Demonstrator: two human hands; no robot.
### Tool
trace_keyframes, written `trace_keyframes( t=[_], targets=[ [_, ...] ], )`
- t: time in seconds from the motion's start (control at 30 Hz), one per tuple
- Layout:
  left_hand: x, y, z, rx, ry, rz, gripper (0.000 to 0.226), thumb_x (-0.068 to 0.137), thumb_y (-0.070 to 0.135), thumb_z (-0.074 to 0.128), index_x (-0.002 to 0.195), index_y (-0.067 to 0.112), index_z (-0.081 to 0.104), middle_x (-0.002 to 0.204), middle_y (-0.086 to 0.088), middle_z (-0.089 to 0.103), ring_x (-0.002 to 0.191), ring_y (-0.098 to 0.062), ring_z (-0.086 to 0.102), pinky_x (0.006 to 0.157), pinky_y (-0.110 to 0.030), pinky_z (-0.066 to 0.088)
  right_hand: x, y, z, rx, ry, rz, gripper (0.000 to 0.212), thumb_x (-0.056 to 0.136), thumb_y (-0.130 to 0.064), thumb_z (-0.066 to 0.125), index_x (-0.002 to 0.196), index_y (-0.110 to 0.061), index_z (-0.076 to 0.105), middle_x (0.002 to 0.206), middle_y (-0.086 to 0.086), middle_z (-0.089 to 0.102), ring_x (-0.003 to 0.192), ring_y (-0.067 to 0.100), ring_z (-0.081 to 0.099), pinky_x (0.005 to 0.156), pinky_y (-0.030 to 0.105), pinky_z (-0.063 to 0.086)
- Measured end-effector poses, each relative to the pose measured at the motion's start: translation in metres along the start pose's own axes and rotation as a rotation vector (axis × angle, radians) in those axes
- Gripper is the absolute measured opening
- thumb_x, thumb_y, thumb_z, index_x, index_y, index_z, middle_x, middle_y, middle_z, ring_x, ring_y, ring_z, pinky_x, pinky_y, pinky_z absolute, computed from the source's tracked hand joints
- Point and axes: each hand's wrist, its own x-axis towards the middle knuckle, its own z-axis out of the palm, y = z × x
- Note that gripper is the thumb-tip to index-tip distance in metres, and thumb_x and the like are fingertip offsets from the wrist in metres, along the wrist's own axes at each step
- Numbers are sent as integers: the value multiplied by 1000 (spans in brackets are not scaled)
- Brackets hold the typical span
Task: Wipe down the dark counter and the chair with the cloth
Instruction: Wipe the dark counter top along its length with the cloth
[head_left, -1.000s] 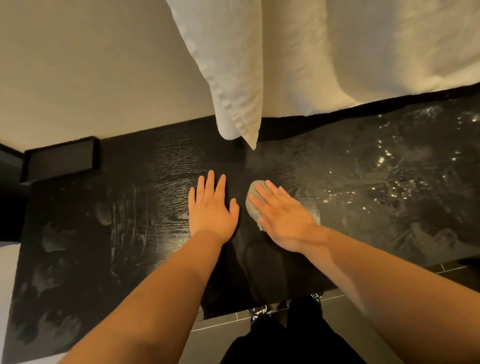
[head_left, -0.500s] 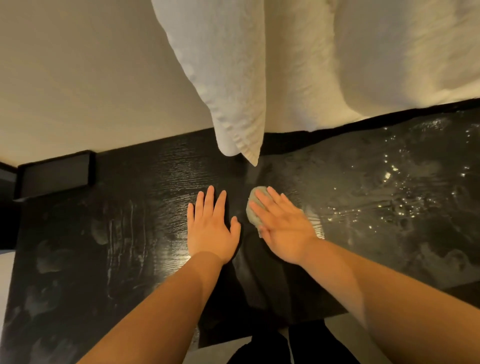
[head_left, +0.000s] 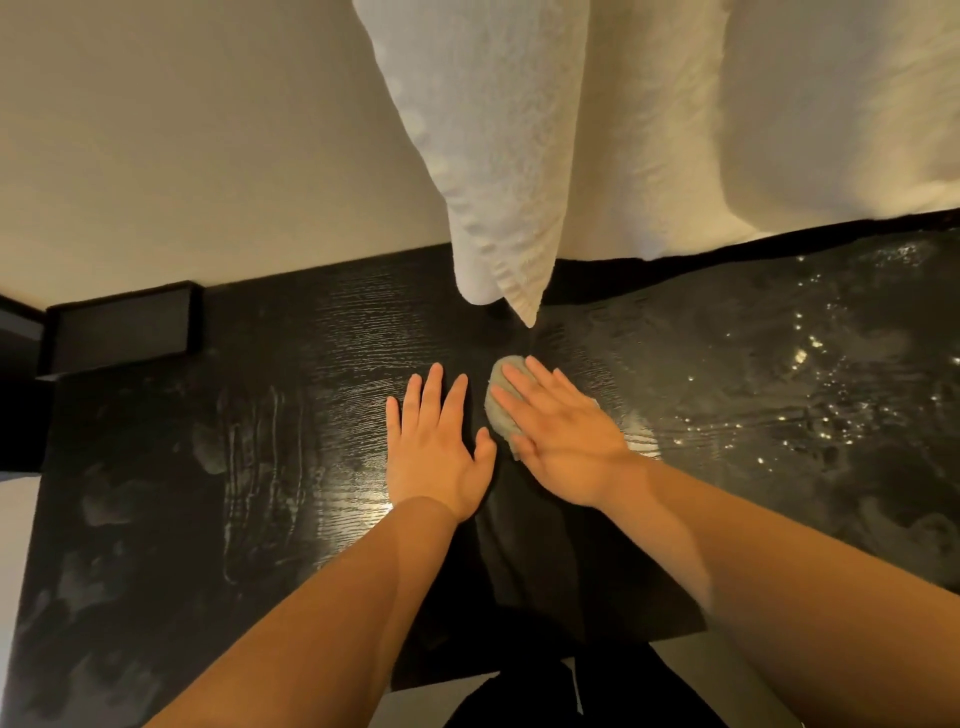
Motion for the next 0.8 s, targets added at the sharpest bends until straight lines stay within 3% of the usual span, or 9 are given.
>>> trace_keyframes(
  t=[0.1, 0.23, 0.3, 0.47, 0.6, 0.8],
  targets=[
    [-1, 1, -1, 4, -5, -5, 74, 97, 56, 37, 166, 30, 24, 177, -1, 8, 163, -26, 0, 131, -52, 0, 18, 19, -9, -42, 5, 9, 64, 104, -41, 33, 164, -22, 19, 172, 2, 8, 159, 25, 0, 129, 42, 4],
    [0, 2, -3, 4, -3, -7, 74, 97, 55, 38, 165, 31, 25, 176, -1, 9, 163, -26, 1, 131, -52, 0, 66, 36, -29, 10, 121, 348, 69, 102, -34, 43, 163, -14, 15, 167, 10, 19, 156, 34, 11, 126, 48, 13],
    [0, 2, -2, 6, -3, -7, 74, 97, 55, 38, 165, 30, 26, 176, -1, 10, 163, -26, 1, 131, -52, 0, 74, 32, -31, 13, 136, 432, 70, 102, -33, 43, 162, -11, 16, 167, 12, 20, 155, 36, 12, 127, 50, 14],
    [0, 1, -1, 13, -3, -2, 74, 97, 56, 36, 166, 29, 26, 176, -2, 9, 163, -27, 1, 131, -54, 2, 22, 6, -9, -16, 125, 250, 63, 103, -38, 31, 161, -14, 28, 169, 12, 19, 157, 33, 11, 127, 46, 10],
    [0, 1, -1, 17, -14, -7, 74, 98, 57, 34, 166, 30, 24, 177, -2, 7, 163, -27, -1, 131, -53, 0, 4, 17, -7, -41, 13, 151, 65, 105, -43, 24, 163, -14, 22, 171, 8, 11, 158, 29, 4, 129, 46, 9],
    [0, 3, -2, 23, -4, -15, 74, 97, 56, 34, 165, 29, 26, 176, -2, 9, 163, -27, 1, 131, -53, 2, 58, 60, -35, -47, 90, 509, 66, 105, -38, 33, 163, -13, 12, 170, 12, 10, 157, 35, 5, 127, 48, 10]
  ],
)
